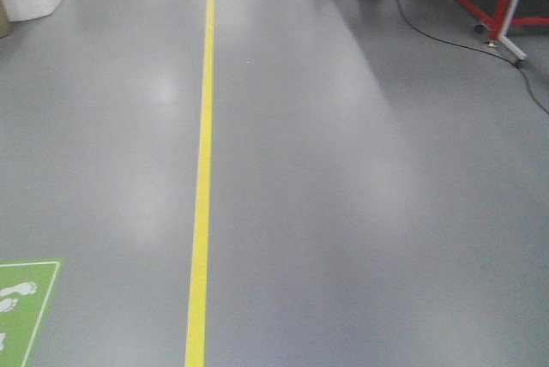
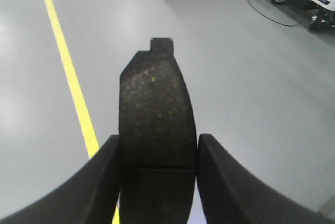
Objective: Move and align brake pads A on conveyor
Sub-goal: 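Drive forward along the yellow floor line holding both pads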
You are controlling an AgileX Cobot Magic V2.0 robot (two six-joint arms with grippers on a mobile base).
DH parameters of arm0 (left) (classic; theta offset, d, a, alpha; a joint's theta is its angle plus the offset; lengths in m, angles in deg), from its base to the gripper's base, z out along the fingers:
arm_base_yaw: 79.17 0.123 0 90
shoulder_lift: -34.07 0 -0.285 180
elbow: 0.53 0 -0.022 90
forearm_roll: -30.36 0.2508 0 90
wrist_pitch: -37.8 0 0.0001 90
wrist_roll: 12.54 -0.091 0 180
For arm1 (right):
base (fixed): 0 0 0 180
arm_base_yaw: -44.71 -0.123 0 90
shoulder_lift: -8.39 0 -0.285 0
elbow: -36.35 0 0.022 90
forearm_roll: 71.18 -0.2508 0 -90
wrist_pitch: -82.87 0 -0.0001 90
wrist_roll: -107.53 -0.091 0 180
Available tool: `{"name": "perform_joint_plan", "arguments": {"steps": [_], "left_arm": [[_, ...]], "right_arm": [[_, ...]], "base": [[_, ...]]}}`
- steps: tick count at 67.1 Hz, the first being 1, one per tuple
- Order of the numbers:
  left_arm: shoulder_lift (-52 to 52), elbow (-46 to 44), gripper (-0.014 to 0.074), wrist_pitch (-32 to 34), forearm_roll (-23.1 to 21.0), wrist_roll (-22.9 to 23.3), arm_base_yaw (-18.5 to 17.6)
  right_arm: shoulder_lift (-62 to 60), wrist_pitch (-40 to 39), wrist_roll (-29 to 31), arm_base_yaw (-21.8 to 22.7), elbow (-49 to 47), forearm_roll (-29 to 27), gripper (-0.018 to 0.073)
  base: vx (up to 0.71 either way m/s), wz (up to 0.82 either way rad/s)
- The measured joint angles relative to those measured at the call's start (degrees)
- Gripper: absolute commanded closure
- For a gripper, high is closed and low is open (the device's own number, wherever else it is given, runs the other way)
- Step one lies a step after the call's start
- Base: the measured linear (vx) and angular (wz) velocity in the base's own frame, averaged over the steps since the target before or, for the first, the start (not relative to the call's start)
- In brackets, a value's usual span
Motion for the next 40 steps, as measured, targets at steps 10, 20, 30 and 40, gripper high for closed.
{"name": "perform_joint_plan", "arguments": {"steps": [10, 20, 30, 40], "left_arm": [[0.00, 0.00, 0.0603, 0.00, 0.00, 0.00, 0.00], [0.00, 0.00, 0.0603, 0.00, -0.05, 0.00, 0.00], [0.00, 0.00, 0.0603, 0.00, -0.05, 0.00, 0.00], [0.00, 0.00, 0.0603, 0.00, -0.05, 0.00, 0.00]], "right_arm": [[0.00, 0.00, 0.00, 0.00, 0.00, 0.00, 0.0564], [0.00, 0.00, 0.00, 0.00, 0.00, 0.00, 0.0564], [0.00, 0.00, 0.00, 0.00, 0.00, 0.00, 0.0564], [0.00, 0.00, 0.00, 0.00, 0.00, 0.00, 0.0564]], "base": [[0.09, 0.32], [0.13, 0.32], [0.17, 0.28], [0.23, 0.16]]}}
